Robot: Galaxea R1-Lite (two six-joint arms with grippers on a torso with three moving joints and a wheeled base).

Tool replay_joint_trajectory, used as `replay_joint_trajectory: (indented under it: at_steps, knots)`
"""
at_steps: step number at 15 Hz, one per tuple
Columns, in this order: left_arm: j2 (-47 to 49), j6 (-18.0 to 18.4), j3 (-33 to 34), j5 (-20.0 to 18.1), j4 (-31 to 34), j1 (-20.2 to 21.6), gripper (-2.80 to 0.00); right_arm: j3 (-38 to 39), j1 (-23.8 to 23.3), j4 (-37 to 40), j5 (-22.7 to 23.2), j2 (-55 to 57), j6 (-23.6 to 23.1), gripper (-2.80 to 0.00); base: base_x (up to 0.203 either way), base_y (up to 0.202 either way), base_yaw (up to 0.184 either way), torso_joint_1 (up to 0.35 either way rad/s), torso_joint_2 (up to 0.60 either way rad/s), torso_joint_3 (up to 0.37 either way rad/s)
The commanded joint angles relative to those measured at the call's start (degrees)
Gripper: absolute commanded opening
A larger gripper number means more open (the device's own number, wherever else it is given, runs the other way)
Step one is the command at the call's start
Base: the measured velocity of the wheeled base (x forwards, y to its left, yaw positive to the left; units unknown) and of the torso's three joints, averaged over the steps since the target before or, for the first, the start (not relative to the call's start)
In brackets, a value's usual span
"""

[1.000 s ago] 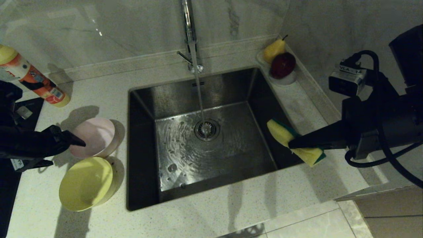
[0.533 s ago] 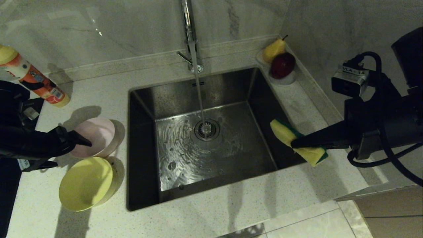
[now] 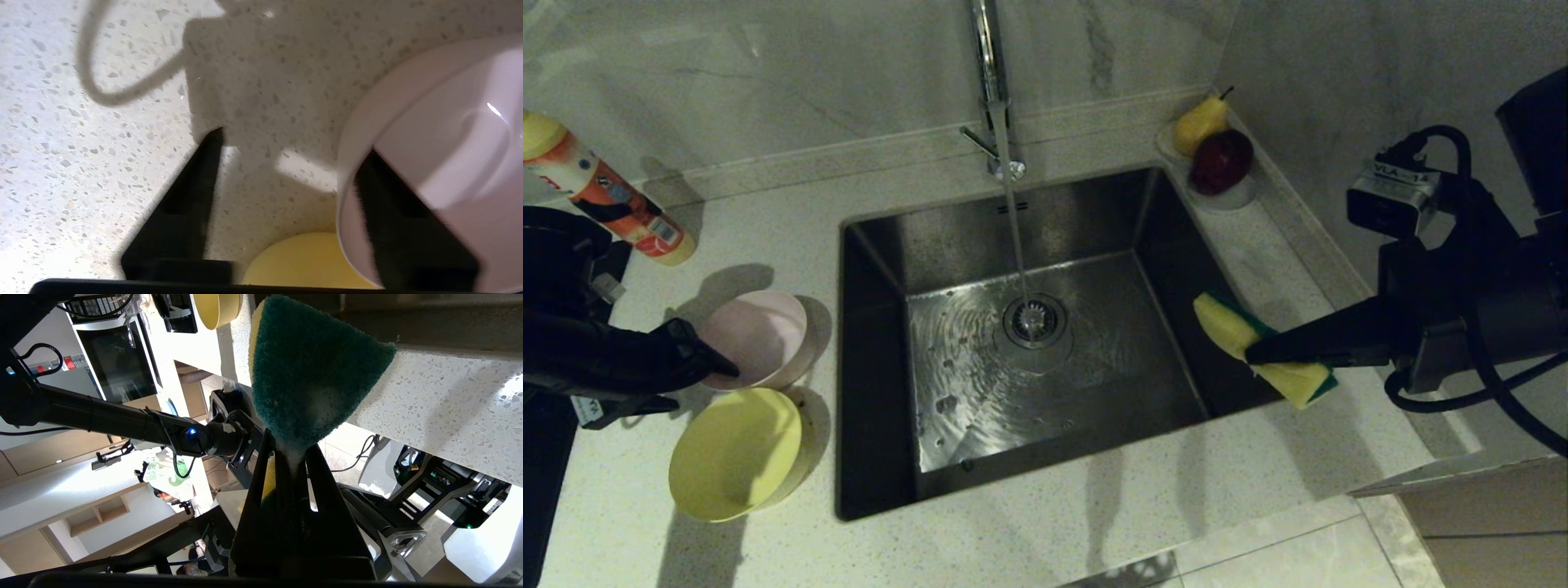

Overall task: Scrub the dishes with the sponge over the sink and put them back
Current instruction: Wash the bowl

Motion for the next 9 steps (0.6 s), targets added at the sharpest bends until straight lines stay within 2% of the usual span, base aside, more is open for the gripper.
replay_joint_trajectory:
  at_steps: [1, 6, 9]
  knots:
    - [0.6, -0.2, -0.1, 0.3, -0.1, 0.0, -2.8, 0.1, 0.0, 0.2, 0.3, 0.0, 0.2, -2.8, 0.0, 0.0, 0.0, 0.0, 0.0, 0.0]
    - [0.1, -0.8, -0.5, 2.4, -2.7, 0.1, -2.8, -1.7, 0.1, 0.4, 0.4, 0.5, 0.2, -2.8, 0.0, 0.0, 0.0, 0.0, 0.0, 0.0]
    - [-0.9, -3.3, -3.2, 2.7, -2.6, 0.3, -2.8, -0.7, 0.1, 0.4, 0.4, 0.0, 0.2, -2.8, 0.0, 0.0, 0.0, 0.0, 0.0, 0.0]
